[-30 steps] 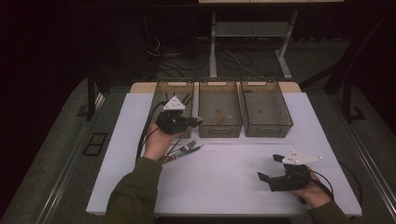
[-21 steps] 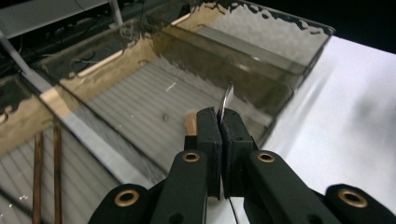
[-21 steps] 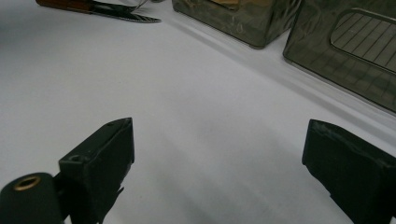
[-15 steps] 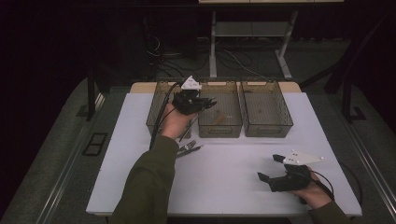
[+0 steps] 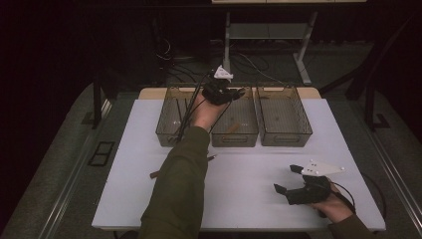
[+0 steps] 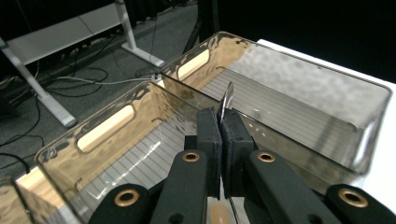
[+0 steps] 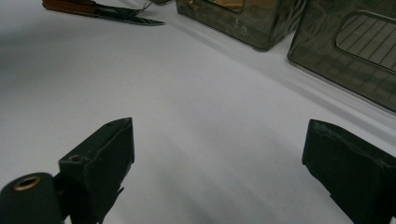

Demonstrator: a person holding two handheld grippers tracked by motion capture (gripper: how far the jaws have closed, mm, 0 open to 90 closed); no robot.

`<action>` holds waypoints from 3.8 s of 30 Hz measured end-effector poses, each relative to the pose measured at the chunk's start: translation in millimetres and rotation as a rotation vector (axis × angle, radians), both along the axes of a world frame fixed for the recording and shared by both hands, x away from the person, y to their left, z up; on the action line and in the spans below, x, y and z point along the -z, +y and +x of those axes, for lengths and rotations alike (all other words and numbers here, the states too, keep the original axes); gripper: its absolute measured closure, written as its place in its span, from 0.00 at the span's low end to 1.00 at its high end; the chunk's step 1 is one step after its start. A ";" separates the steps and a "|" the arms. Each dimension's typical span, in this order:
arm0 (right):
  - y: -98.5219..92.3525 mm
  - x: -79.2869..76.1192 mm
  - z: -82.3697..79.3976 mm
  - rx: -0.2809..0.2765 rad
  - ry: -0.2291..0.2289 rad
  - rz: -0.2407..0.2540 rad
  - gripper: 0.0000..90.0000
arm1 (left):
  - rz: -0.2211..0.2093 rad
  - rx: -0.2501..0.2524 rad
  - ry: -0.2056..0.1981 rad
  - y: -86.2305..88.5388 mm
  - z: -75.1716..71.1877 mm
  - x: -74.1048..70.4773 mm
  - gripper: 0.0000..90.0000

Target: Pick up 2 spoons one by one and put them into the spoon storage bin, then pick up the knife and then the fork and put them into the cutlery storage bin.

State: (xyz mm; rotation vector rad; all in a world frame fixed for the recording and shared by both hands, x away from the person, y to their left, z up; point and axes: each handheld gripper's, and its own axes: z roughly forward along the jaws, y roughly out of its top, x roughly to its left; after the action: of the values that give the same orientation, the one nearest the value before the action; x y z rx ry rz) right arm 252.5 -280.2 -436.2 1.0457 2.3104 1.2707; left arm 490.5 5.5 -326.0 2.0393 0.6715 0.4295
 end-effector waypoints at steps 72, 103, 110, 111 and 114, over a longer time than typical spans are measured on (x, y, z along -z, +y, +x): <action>-2.6 2.4 2.9 0.006 0.004 -0.029 0.10 | -0.009 0.039 0.102 134.4 -147.2 64.8 0.43; -3.8 3.6 3.6 0.020 0.005 -0.037 0.10 | 0.171 0.083 0.208 173.9 -163.3 114.1 0.80; -3.0 3.0 2.2 0.019 0.002 -0.037 0.10 | 0.183 0.111 0.226 172.0 -165.4 118.6 0.76; -3.0 3.1 2.4 0.018 0.001 -0.038 0.10 | 0.184 0.112 0.226 171.9 -165.4 118.7 0.75; -2.8 3.5 2.9 0.014 0.000 -0.039 0.10 | 0.187 0.111 0.232 172.0 -165.0 118.4 0.76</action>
State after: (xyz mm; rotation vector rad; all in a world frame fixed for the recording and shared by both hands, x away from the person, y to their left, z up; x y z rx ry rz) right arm 255.3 -283.0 -439.6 1.0480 2.3143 1.2150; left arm 325.4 177.5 -444.4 2.3154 0.6725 0.1986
